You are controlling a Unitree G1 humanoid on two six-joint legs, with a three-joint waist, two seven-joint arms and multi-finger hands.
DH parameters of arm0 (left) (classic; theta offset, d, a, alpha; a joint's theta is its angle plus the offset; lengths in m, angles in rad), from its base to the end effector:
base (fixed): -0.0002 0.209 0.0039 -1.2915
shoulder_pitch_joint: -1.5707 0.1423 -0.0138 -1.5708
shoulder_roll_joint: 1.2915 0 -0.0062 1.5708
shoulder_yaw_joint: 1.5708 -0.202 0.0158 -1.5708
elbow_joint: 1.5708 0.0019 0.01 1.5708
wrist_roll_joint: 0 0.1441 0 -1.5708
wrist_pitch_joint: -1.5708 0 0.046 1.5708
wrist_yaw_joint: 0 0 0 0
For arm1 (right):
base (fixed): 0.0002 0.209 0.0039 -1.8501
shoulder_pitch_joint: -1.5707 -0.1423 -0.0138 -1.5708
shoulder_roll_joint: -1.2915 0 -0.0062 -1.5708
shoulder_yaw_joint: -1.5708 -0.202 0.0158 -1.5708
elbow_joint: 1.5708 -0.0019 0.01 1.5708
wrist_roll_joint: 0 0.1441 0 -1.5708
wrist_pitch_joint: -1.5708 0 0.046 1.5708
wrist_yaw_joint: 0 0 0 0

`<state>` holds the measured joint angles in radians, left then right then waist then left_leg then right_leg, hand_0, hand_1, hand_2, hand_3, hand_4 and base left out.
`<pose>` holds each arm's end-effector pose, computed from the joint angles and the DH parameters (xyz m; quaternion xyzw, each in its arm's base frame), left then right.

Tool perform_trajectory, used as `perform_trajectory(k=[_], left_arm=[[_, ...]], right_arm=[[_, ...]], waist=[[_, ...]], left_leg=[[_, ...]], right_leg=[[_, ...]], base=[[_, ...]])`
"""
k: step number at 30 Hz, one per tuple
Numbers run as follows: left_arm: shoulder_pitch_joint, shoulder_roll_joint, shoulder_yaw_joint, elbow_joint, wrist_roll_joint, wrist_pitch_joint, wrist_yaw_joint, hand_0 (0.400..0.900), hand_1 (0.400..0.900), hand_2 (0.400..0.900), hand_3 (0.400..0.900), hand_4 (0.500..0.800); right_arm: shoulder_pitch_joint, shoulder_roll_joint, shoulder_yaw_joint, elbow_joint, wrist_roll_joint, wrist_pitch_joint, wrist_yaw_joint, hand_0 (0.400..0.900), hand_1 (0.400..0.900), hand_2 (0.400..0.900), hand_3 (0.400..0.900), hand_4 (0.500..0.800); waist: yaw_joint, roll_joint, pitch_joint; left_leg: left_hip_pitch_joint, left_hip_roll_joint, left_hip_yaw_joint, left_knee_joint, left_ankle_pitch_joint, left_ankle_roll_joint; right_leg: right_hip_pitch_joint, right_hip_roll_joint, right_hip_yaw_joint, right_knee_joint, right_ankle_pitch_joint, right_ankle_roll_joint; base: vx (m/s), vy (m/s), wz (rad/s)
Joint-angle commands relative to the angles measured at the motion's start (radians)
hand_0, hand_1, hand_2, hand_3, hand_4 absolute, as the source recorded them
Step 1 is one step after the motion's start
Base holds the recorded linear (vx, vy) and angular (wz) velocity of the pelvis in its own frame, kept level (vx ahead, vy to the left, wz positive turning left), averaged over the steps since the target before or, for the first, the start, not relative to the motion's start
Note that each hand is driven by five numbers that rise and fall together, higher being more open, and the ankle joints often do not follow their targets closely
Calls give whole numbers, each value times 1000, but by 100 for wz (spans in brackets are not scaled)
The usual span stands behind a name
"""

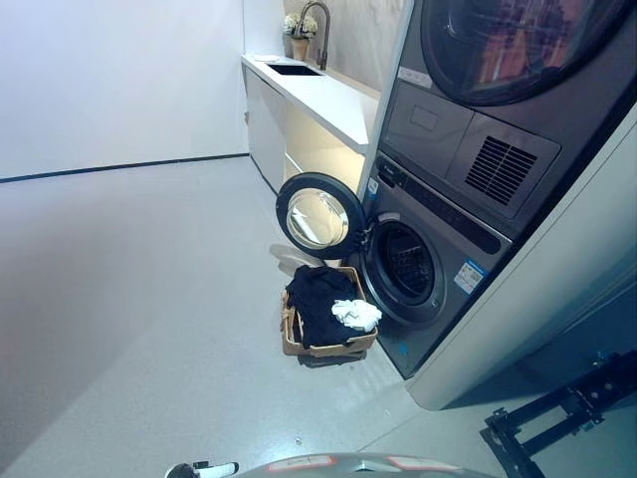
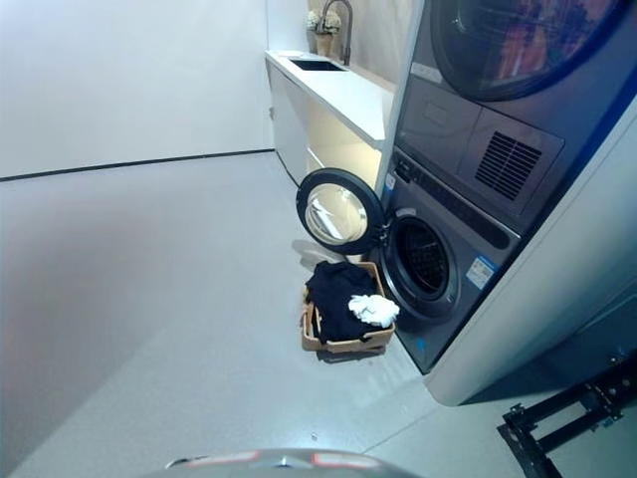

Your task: Put the clothes in the basket into the washing machine.

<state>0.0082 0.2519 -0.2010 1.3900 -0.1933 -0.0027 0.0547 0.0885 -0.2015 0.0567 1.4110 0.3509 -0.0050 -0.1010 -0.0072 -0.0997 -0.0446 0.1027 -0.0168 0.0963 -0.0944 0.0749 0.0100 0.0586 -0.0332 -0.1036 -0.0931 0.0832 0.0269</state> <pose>0.0404 0.2381 -0.1438 0.1038 0.6379 0.0866 0.7581 0.0045 -0.2253 -0.1487 0.0057 0.6600 -0.2035 0.7231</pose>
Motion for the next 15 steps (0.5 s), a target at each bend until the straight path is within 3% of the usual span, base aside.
perform_trajectory(k=[1,15], left_arm=[[-51,-38,-6,24,37,-14,4,900,900,900,900,800],[-44,-40,5,28,34,-11,3,900,900,900,900,800]], right_arm=[[-86,-54,20,20,-18,-14,-14,900,900,900,900,800],[-78,-56,16,23,-19,-10,-11,900,900,900,900,800]], waist=[[-2,99,83],[-2,101,83]], left_leg=[[12,-17,24,7,-131,-17],[25,-16,21,7,-138,-17]], right_leg=[[42,25,2,14,-141,73],[59,26,-1,9,-149,71]], base=[[0,0,0],[0,0,0]])
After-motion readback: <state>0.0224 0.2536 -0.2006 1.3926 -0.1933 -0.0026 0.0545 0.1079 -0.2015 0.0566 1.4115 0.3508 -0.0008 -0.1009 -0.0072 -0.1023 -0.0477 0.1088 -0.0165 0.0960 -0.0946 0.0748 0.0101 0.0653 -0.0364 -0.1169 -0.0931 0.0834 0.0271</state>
